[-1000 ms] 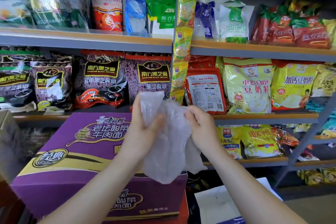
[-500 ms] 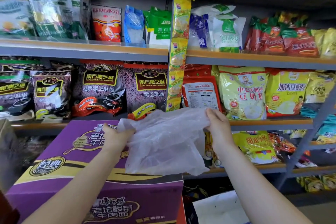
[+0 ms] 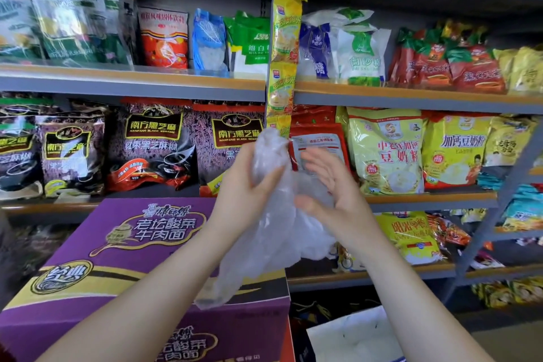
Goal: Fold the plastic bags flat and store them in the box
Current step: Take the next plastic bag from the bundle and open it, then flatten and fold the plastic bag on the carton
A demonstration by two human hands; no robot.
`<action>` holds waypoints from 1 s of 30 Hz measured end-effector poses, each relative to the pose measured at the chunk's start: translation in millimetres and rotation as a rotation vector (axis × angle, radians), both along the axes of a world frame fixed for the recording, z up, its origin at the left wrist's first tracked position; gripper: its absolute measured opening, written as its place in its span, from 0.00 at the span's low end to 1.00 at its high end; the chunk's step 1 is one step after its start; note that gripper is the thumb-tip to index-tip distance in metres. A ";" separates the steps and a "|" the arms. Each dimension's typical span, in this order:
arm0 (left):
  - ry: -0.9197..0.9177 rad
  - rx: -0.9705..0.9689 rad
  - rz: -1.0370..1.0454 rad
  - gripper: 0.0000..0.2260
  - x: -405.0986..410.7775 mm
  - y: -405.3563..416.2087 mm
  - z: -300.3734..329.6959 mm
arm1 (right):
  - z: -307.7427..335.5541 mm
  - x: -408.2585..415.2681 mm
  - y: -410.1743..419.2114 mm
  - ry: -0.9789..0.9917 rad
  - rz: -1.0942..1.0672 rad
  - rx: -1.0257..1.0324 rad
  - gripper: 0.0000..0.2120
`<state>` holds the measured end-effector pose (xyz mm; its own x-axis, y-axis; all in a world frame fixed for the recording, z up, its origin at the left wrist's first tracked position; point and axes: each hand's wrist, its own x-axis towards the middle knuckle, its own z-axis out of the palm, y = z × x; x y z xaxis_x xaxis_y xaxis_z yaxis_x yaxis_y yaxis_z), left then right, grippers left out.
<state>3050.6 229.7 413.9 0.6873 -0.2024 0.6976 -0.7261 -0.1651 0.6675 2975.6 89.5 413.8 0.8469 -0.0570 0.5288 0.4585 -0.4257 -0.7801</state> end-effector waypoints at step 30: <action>0.301 0.363 -0.295 0.16 -23.6 -35.6 -60.8 | 8.7 22.3 -53.9 -0.091 -0.370 -0.052 0.15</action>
